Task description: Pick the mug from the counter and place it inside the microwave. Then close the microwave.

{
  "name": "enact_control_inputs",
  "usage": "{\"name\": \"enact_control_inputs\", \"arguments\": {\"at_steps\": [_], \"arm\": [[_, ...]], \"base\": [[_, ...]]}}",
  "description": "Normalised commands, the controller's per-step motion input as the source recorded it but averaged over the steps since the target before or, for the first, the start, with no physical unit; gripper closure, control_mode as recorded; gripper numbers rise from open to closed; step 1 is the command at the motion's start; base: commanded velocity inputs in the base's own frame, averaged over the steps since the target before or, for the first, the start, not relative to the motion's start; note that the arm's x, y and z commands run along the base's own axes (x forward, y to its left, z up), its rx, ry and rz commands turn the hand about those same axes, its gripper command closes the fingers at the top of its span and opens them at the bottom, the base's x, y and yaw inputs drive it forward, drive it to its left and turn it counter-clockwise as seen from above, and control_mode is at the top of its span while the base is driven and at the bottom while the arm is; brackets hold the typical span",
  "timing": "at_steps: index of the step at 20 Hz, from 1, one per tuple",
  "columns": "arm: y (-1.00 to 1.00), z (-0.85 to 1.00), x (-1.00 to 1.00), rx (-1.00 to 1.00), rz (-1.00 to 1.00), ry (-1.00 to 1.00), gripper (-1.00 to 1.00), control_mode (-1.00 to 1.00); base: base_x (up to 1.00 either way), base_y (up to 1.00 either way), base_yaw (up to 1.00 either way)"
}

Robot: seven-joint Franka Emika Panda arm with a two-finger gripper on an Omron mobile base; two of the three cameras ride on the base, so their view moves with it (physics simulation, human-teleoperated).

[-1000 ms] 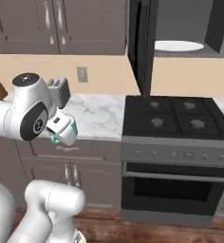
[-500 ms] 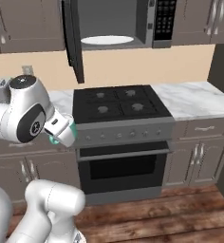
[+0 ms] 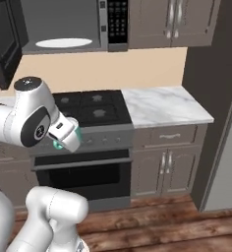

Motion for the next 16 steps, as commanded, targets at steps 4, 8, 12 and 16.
{"name": "enact_control_inputs", "arguments": {"at_steps": [4, 8, 12, 16], "arm": [[0.00, 0.00, 0.00, 0.00, 0.00, 0.00, 1.00, 1.00], [0.00, 0.00, 0.00, 0.00, 0.00, 0.00, 1.00, 1.00], [0.00, 0.00, 0.00, 0.00, 0.00, 0.00, 1.00, 1.00], [0.00, 0.00, 0.00, 0.00, 0.00, 0.00, 1.00, 1.00]], "base": [[0.58, -0.31, 0.29], [0.60, -0.30, 0.33], [0.51, -0.18, 0.36], [0.50, -0.20, 0.31]]}}
